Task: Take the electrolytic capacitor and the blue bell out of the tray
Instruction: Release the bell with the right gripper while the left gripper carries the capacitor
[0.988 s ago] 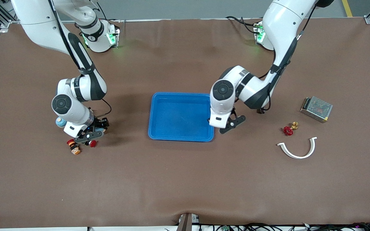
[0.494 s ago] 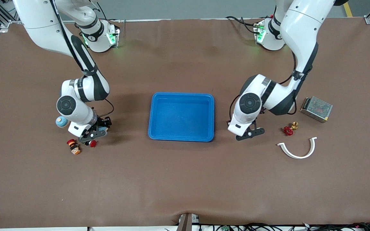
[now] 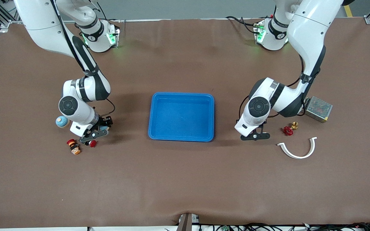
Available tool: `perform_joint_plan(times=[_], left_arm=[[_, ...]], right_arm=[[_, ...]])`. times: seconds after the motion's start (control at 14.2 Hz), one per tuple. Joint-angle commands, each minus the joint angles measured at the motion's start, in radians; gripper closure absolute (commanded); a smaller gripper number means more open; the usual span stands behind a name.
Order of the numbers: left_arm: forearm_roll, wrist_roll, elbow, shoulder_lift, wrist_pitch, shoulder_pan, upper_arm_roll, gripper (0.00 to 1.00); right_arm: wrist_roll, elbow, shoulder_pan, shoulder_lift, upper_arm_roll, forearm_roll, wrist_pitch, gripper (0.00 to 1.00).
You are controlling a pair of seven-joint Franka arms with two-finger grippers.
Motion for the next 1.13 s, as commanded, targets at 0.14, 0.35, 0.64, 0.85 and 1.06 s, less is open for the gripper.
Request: perform_joint_plan(times=[0.14,0.35,0.64,0.85,1.06], left_arm=[[0.151,0.044,-0.126,-0.038,0.151,0.069,-0.008,1.0],[0.205,0.044,-0.152,-0.036,0.204,0.103,-0.009,1.0],[0.216,0.041,-0.163,-0.03,0.237,0.112,-0.008,1.0],[0.216,0.031,-0.172,-0.032,0.246,0.111,-0.008,1.0],[0.216,0.03,-0.172,-0.032,0.247,0.111,-0.008,1.0]], right_arm=[[0.008,-0.002,-0.013,-0.014,0.019,-0.003,-0.022,0.0],[0.014,0.039,-0.01,-0.073,0.017,-0.003,-0.155,0.0],[0.013,0.249,-0.038,-0.146,0.008,-0.006,-0.528,0.0],[0.011,0.466,-0.045,-0.155,-0.012,-0.026,-0.792,0.0],[0.01,0.655,-0.052,-0.155,-0.056,-0.024,-1.005,0.0]])
